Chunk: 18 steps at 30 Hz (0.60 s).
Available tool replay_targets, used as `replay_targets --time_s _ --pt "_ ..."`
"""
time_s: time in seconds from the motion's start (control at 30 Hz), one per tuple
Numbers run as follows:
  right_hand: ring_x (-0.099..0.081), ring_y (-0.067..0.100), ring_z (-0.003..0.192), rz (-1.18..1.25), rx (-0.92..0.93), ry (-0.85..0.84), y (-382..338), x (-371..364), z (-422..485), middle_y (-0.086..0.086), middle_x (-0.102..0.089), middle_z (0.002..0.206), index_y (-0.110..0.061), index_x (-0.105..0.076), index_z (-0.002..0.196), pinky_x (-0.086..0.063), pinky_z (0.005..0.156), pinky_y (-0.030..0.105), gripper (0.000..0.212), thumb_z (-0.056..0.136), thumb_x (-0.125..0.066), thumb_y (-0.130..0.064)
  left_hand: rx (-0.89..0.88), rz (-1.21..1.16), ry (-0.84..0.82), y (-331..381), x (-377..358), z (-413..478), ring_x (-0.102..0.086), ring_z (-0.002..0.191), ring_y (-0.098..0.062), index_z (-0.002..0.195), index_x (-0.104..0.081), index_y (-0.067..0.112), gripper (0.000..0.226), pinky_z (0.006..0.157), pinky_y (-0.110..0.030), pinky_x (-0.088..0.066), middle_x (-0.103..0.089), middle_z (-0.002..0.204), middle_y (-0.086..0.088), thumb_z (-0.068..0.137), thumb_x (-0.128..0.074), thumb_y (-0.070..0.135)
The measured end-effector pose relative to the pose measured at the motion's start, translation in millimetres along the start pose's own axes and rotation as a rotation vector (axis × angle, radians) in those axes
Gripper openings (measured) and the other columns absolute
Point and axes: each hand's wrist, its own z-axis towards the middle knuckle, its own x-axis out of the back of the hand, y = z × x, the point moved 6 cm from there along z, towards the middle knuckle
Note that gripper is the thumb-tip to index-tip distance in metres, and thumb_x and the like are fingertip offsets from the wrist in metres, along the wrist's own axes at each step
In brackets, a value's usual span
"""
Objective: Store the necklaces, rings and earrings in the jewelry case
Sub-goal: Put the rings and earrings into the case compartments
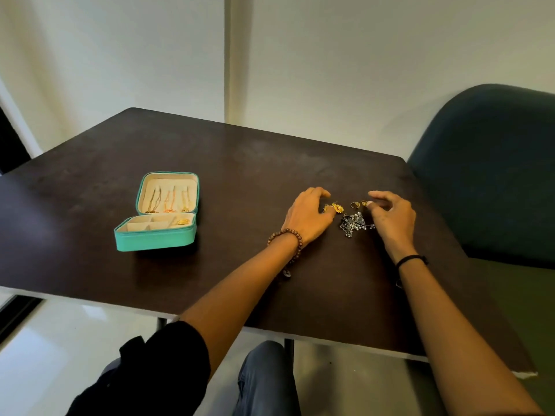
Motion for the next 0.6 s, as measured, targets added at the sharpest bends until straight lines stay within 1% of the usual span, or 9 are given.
replay_targets --time_s 0.1,0.13,0.17,0.2,0.27,0.33,0.47,0.53,0.6 --pt "-0.065 0.011 0.105 -0.011 0.003 -0.021 1.0 -7.9 5.1 0.002 -0.073 0.111 -0.018 -0.074 0.114 -0.052 0.088 0.021 0.025 0.09 -0.07 -0.01 -0.002 -0.03 0.001 -0.8 -0.6 1.4 -0.051 0.121 -0.016 0.126 -0.058 0.017 0.033 0.098 -0.034 -0.045 -0.057 0.132 0.0 0.094 -0.059 0.028" --pt "-0.066 0.011 0.105 -0.031 0.019 -0.026 0.7 -10.1 5.4 0.002 -0.073 0.109 -0.017 -0.075 0.112 -0.052 0.096 0.026 0.024 0.09 -0.071 -0.009 -0.004 -0.036 0.007 -0.6 -0.5 2.2 -0.051 0.12 -0.016 0.124 -0.059 0.018 0.032 0.098 -0.034 -0.046 -0.058 0.13 0.0 0.094 -0.059 0.029" --pt "-0.066 0.011 0.104 -0.055 0.04 -0.027 -0.2 -11.7 5.1 0.001 -0.074 0.107 -0.016 -0.075 0.11 -0.051 0.101 0.03 0.022 0.09 -0.07 -0.009 -0.007 -0.037 0.01 -0.5 -0.6 3.3 -0.052 0.119 -0.015 0.124 -0.059 0.018 0.032 0.098 -0.034 -0.046 -0.058 0.13 0.001 0.094 -0.059 0.029" --pt "-0.066 0.011 0.102 -0.072 0.059 -0.023 -1.0 -12.3 4.3 0.0 -0.074 0.105 -0.016 -0.075 0.108 -0.051 0.102 0.031 0.02 0.09 -0.07 -0.008 -0.008 -0.037 0.01 -0.9 -1.1 4.5 -0.052 0.119 -0.015 0.123 -0.06 0.018 0.031 0.097 -0.033 -0.046 -0.058 0.129 0.001 0.094 -0.059 0.03" --pt "-0.066 0.01 0.099 -0.078 0.084 -0.012 -2.4 -11.8 1.9 0.0 -0.074 0.102 -0.014 -0.076 0.105 -0.05 0.099 0.027 0.018 0.09 -0.07 -0.008 -0.007 -0.042 0.007 -0.8 -2.0 5.2 -0.052 0.118 -0.014 0.122 -0.061 0.019 0.03 0.097 -0.033 -0.047 -0.059 0.129 0.001 0.094 -0.059 0.03" --pt "-0.066 0.01 0.098 -0.084 0.093 -0.001 -2.4 -10.8 -0.1 -0.001 -0.073 0.1 -0.013 -0.076 0.105 -0.048 0.092 0.02 0.016 0.09 -0.071 -0.009 -0.008 -0.048 0.013 -0.9 -1.3 5.1 -0.053 0.117 -0.015 0.12 -0.062 0.019 0.029 0.096 -0.034 -0.047 -0.06 0.127 0.001 0.094 -0.059 0.03" --pt "-0.064 0.003 0.087 -0.077 0.099 -0.003 -1.5 -9.4 -1.0 -0.003 -0.071 0.097 -0.013 -0.075 0.105 -0.039 0.071 -0.003 0.015 0.091 -0.071 -0.01 -0.014 -0.049 0.013 0.0 -0.3 4.4 -0.052 0.118 -0.014 0.121 -0.062 0.018 0.028 0.096 -0.032 -0.045 -0.059 0.129 0.0 0.094 -0.058 0.027" --pt "-0.062 0.0 0.085 -0.08 0.105 -0.021 -2.4 -10.5 -1.9 -0.005 -0.069 0.097 -0.015 -0.073 0.106 -0.04 0.068 -0.002 0.015 0.092 -0.071 -0.011 -0.018 -0.046 0.014 0.0 -0.3 4.1 -0.052 0.119 -0.015 0.121 -0.062 0.018 0.028 0.097 -0.032 -0.045 -0.059 0.129 -0.001 0.094 -0.058 0.026" --pt "-0.063 0.004 0.092 -0.079 0.126 -0.024 -4.9 -10.6 -3.2 -0.008 -0.068 0.1 -0.018 -0.072 0.107 -0.042 0.075 0.006 0.016 0.093 -0.07 -0.011 -0.026 -0.044 0.014 -0.8 -1.4 4.4 -0.052 0.119 -0.016 0.12 -0.063 0.018 0.028 0.097 -0.033 -0.045 -0.059 0.129 -0.001 0.094 -0.059 0.026"
